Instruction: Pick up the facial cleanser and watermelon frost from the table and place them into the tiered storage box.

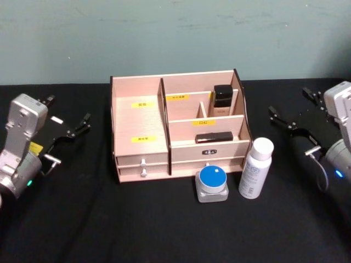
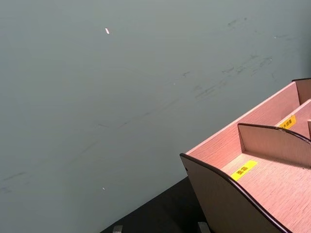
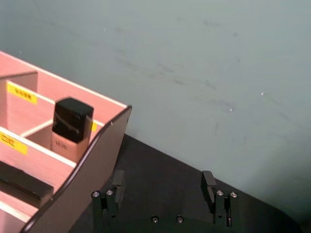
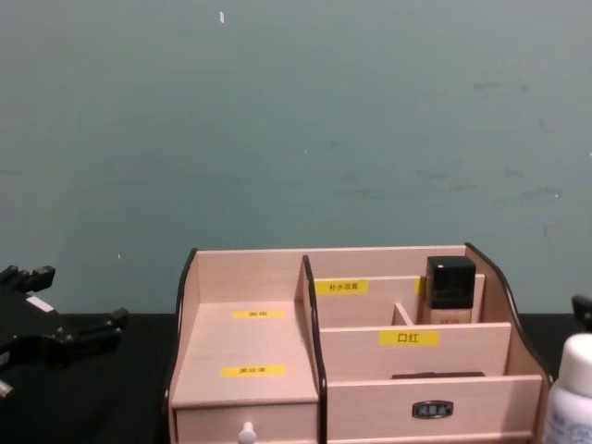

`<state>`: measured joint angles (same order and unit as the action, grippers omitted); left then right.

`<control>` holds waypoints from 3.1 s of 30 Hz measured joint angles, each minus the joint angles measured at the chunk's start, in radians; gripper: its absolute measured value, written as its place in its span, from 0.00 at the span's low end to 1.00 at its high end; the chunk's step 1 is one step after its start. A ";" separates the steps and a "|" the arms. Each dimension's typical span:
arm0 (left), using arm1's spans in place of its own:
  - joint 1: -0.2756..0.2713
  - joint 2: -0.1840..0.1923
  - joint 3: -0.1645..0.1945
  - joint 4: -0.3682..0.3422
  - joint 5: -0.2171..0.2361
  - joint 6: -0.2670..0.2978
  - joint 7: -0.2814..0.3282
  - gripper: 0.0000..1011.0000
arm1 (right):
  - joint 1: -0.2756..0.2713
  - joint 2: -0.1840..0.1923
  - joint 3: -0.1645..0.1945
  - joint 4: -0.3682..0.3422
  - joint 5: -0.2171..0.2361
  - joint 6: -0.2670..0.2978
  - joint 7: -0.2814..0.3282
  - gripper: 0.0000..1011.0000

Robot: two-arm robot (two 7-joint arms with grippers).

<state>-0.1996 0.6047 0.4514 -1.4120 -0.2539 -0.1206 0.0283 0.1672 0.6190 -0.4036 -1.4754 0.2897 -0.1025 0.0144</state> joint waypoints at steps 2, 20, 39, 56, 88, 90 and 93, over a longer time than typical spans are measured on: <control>0.000 0.000 0.000 0.000 0.000 0.000 0.000 0.99 | -0.027 0.020 0.022 -0.047 0.018 0.001 0.014 0.99; 0.000 0.000 0.000 0.000 0.000 0.000 0.000 0.99 | -0.408 0.206 0.275 -0.470 0.202 -0.005 0.098 0.99; 0.000 0.000 0.000 0.000 0.000 0.000 0.000 0.99 | -0.592 0.229 0.276 -0.555 0.183 0.068 0.152 0.99; 0.000 0.000 0.000 0.000 0.000 0.000 0.000 0.99 | -0.480 0.144 0.205 -0.441 0.144 0.144 0.190 0.99; 0.000 0.000 0.000 0.000 0.000 0.000 0.000 0.99 | -0.322 -0.018 0.146 -0.310 0.035 0.161 0.257 0.99; 0.000 0.000 0.000 0.000 0.000 0.000 0.000 0.99 | -0.321 -0.023 0.148 -0.309 0.032 0.164 0.259 0.99; 0.000 0.000 0.000 0.000 0.000 0.000 0.000 0.99 | -0.318 -0.031 0.152 -0.305 0.029 0.175 0.264 0.99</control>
<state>-0.1996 0.6047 0.4514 -1.4120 -0.2539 -0.1205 0.0283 -0.1504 0.5876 -0.2515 -1.7801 0.3186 0.0726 0.2787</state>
